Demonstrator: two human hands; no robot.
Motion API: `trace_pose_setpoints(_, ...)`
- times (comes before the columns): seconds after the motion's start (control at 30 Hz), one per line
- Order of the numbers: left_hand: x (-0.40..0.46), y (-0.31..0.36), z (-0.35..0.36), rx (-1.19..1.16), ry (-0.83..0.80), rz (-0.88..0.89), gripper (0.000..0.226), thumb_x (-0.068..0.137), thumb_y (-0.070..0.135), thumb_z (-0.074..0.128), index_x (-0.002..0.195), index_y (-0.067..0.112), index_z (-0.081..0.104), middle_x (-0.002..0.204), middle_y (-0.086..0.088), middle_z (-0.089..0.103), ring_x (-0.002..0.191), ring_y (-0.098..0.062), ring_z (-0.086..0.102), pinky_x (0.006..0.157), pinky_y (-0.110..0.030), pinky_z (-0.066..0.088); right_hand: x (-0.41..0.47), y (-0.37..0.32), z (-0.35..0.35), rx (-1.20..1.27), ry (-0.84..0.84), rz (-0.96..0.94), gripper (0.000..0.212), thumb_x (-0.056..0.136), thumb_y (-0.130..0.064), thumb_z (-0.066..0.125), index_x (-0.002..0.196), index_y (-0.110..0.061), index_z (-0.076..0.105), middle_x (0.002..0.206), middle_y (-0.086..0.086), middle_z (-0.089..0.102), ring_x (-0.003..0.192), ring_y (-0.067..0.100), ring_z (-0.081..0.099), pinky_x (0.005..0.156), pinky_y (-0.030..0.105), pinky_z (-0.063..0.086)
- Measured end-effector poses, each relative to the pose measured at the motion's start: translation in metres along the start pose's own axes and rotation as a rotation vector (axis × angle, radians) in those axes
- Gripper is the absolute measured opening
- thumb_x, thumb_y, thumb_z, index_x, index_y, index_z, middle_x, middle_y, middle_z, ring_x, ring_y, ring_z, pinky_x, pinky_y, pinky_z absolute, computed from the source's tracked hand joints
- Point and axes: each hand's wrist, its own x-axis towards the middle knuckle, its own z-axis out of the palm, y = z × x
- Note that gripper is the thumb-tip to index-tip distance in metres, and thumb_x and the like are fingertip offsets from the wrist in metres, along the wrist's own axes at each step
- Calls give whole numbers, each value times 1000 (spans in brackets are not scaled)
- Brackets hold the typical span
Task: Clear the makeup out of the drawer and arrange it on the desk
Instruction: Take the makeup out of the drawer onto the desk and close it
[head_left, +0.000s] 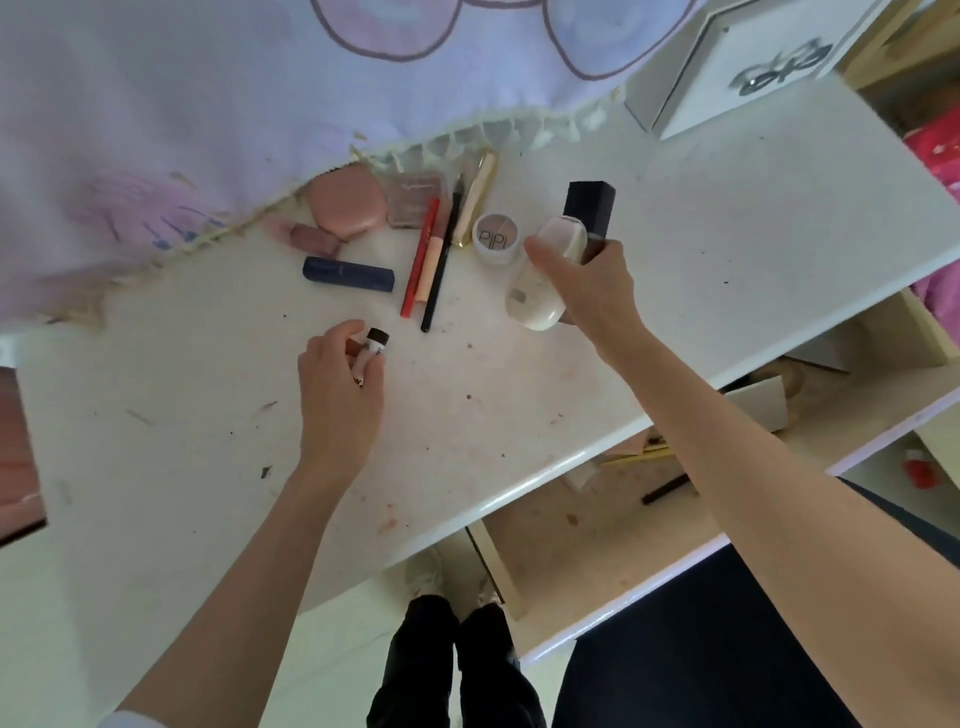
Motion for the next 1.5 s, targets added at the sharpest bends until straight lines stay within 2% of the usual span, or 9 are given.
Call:
trace_pose_setpoints(0.2, 29, -9, 17, 7, 133, 129, 16, 90, 14, 54, 102, 3, 54, 98, -12, 53, 86, -23, 46, 78, -41, 47, 33, -27, 17, -96, 141, -65, 67, 77, -50, 67, 122, -10, 39, 92, -6, 51, 89, 18, 56, 80, 34, 51)
trace_pose_setpoints(0.3, 33, -13, 23, 76, 187, 243, 13, 91, 13, 53, 98, 2, 55, 93, -13, 55, 80, -22, 44, 72, -37, 42, 50, -31, 22, -149, 149, -66, 67, 79, -52, 64, 122, -8, 36, 98, -2, 50, 87, 17, 53, 74, 30, 46)
trace_pose_setpoints(0.57, 31, -17, 28, 194, 184, 310, 31, 82, 6, 38, 109, 7, 52, 108, -15, 52, 99, -29, 45, 86, -39, 37, 91, -43, 37, -361, 205, -132, 60, 83, -48, 60, 121, -6, 39, 118, 11, 52, 107, 28, 53, 92, 43, 47)
trace_pose_setpoints(0.77, 33, -23, 28, 31, 245, 318, 26, 87, -4, 53, 107, 13, 49, 102, -19, 44, 93, -22, 34, 84, -22, 32, 95, -47, 40, -338, 202, -201, 33, 92, -25, 51, 119, -6, 49, 120, 9, 53, 105, 21, 52, 81, 23, 39)
trace_pose_setpoints(0.9, 33, -21, 27, -14, 240, 278, 20, 85, -5, 57, 104, 3, 56, 104, -19, 47, 95, -22, 39, 80, -27, 42, 65, -33, 30, -250, 241, -269, 32, 94, -17, 47, 124, -8, 49, 122, 6, 53, 97, 10, 53, 81, 16, 40)
trace_pose_setpoints(1.0, 34, -20, 27, 17, 237, 325, 25, 86, -7, 51, 110, 1, 57, 108, -18, 48, 99, -24, 44, 86, -25, 42, 33, -9, 26, -320, 216, -370, 36, 95, -16, 45, 130, -6, 46, 130, 8, 51, 112, 18, 54, 90, 17, 39)
trace_pose_setpoints(1.17, 34, -19, 25, -49, 205, 338, 23, 88, -3, 51, 110, -1, 59, 105, -15, 60, 101, -17, 46, 91, -19, 36, -5, 38, 21, -787, 65, -398, 57, 100, -31, 32, 149, -8, 13, 157, 8, 16, 145, 21, 12, 116, 30, 5)
trace_pose_setpoints(1.33, 35, -22, 25, 44, 121, 368, 32, 94, 11, 49, 124, 2, 55, 120, -13, 58, 115, -27, 45, 100, -37, 41, -34, 75, 7, -1164, 30, -411, 57, 99, -44, 10, 150, -19, 3, 159, 4, -2, 146, 22, -6, 116, 39, -12)
trace_pose_setpoints(1.5, 0, -15, 20, -82, 52, 275, 48, 92, 8, 50, 138, 4, 34, 140, -15, 37, 130, -23, 34, 104, -3, 18, -68, 94, -16, -1123, -64, -466, 66, 92, -49, -1, 150, -19, 9, 158, 5, 2, 145, 21, -6, 115, 37, -12)
